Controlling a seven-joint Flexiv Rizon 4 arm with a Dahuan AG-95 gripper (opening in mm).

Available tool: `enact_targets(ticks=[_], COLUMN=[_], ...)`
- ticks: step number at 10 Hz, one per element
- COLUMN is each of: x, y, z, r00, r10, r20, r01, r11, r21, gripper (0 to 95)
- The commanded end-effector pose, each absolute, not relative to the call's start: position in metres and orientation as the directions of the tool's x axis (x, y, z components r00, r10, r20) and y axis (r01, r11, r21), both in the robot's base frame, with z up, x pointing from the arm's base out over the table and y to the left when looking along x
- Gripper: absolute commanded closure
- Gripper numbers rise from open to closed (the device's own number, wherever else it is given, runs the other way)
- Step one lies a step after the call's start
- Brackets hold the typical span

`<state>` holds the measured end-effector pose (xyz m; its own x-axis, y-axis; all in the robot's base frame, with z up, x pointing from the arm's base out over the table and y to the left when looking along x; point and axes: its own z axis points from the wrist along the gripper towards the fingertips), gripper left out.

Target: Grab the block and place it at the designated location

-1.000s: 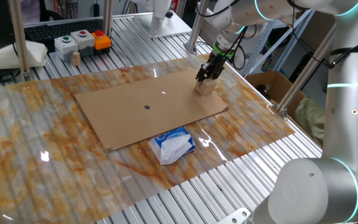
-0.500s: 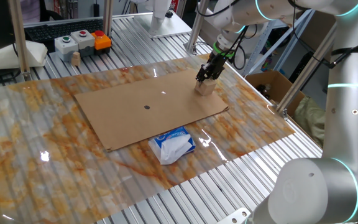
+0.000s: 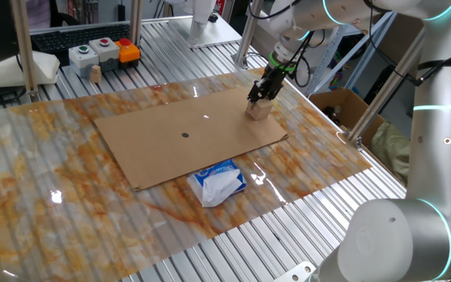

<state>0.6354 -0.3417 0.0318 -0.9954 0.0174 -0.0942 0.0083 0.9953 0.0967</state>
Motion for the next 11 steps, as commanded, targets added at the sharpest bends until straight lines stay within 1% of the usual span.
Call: enact_targets(ticks=[1, 2, 7, 11], x=[0.633, 0.632, 0.628, 0.621], y=[-0.341, -0.339, -0.313, -0.282], z=[0.037, 0.042, 0.063, 0.070], r00=[-0.995, -0.995, -0.995, -0.995], r10=[0.024, 0.050, 0.048, 0.055], r20=[-0.092, -0.083, -0.086, -0.086], r01=[0.014, 0.038, 0.037, 0.045], r11=[0.995, 0.990, 0.991, 0.992], r21=[0.103, 0.134, 0.127, 0.118], gripper=[95.0, 95.0, 95.0, 95.0])
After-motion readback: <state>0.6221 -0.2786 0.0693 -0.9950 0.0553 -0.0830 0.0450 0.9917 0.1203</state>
